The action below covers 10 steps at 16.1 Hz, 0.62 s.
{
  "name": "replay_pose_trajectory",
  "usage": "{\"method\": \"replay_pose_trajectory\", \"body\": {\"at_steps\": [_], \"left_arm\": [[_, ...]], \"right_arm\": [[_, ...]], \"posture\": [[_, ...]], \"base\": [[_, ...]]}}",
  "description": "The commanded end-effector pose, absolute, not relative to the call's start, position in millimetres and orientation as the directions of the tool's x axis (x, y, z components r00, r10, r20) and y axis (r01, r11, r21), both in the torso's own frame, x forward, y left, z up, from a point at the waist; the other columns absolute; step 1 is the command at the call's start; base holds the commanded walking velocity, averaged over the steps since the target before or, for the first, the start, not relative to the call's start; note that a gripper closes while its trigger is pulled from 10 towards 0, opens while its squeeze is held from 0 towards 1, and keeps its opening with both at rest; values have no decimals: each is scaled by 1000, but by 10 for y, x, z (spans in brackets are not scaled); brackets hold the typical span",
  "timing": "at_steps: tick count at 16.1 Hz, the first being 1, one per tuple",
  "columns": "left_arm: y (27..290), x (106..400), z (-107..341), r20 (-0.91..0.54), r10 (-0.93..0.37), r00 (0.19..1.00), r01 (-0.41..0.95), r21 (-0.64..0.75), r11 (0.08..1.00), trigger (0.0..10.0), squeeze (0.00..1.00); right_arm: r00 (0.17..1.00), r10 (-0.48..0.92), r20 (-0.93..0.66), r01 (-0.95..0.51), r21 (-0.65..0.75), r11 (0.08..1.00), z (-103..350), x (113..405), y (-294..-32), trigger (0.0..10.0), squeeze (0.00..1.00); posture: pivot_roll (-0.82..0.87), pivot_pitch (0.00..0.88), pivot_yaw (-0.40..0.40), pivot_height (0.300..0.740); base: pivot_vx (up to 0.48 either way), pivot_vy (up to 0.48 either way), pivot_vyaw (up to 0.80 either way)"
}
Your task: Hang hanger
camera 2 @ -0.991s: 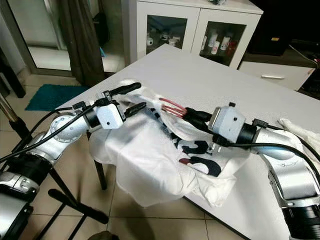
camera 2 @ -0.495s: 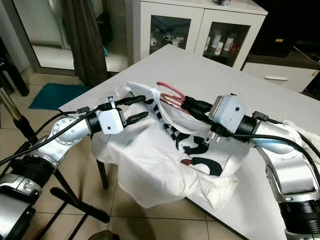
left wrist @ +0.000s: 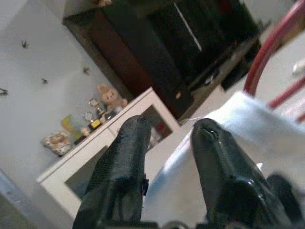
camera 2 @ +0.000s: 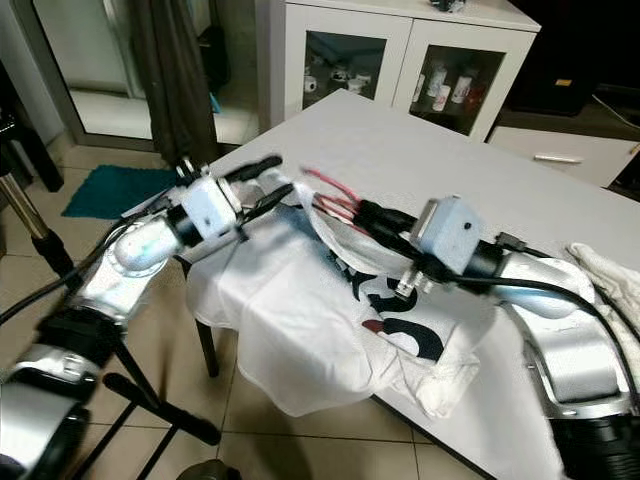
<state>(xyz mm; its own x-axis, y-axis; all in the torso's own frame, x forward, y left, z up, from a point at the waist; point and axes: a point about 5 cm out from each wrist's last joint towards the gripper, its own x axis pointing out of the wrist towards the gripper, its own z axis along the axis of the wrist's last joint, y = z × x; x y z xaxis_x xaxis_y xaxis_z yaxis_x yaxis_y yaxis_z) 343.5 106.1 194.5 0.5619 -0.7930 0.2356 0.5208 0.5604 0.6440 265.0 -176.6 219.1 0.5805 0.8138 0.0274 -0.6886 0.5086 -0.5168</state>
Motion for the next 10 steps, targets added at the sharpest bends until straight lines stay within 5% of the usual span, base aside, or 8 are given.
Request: {"method": "replay_pose_trajectory", "body": {"at_steps": [1,2,6,10], "left_arm": [[1023,3443,1947,269,-765,585,553,558,619,10000,1000],[953,3413,1899,276,-766,580,604,485,632,10000,0],[876,3258,1683,144,-857,494,677,555,484,10000,0],[861,3249,1739,176,-840,513,686,504,525,10000,0]], "right_arm": [[585,808,71,-665,-528,528,2301,2657,-1736,0,0],[601,795,83,-651,-526,547,2313,2676,-1734,0,0],[646,762,37,-624,-548,556,2249,2787,-1799,0,0],[651,756,65,-601,-563,567,2320,2881,-1716,0,0]], "posture": [[6,0,-39,723],[5,0,-40,723],[14,0,-45,723],[26,0,-47,723]], "base": [[0,0,0],[0,0,0],[0,0,0],[0,0,0]]}}
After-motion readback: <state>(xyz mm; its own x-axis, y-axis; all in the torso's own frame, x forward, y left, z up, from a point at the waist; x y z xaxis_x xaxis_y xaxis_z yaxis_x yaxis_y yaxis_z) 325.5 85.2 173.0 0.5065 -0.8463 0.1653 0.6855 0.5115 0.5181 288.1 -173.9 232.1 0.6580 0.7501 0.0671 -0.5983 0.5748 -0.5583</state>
